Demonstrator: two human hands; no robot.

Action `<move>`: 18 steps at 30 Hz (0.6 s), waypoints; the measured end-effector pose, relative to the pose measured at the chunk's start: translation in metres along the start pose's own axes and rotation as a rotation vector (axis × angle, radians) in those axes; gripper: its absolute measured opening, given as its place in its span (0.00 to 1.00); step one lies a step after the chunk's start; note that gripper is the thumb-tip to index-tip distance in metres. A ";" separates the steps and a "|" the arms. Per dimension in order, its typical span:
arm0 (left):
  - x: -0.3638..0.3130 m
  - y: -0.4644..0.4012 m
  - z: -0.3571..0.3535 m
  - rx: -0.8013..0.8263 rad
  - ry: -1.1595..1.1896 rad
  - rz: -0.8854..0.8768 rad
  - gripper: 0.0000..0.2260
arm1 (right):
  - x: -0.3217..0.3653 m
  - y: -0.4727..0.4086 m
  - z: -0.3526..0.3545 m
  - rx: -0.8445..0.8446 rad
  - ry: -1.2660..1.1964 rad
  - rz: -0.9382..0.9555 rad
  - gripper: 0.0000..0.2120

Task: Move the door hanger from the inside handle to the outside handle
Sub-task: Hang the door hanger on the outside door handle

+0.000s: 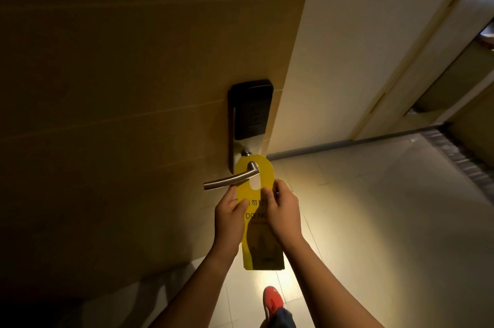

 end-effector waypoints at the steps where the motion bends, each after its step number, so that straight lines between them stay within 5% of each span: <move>1: 0.000 -0.001 -0.001 -0.003 0.012 0.009 0.21 | -0.002 -0.004 0.000 0.012 -0.011 -0.007 0.04; 9: 0.000 -0.007 0.006 -0.016 -0.003 0.019 0.10 | -0.018 -0.037 -0.008 0.079 -0.086 -0.125 0.06; 13: -0.004 0.003 0.021 -0.225 0.003 0.093 0.06 | -0.022 -0.051 -0.012 0.107 -0.127 -0.147 0.05; 18: -0.039 0.018 0.030 -0.318 -0.089 -0.140 0.04 | -0.025 -0.068 -0.018 0.136 -0.145 -0.162 0.06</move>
Point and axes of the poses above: each hand's wrist, its own y-axis away from the middle knuckle, its own z-axis out of the back of the hand, x = y × z, the point moved 2 cm from there along -y, towards the middle knuckle, and after that the axes turned 15 degrees about -y, right-handed, at the moved point
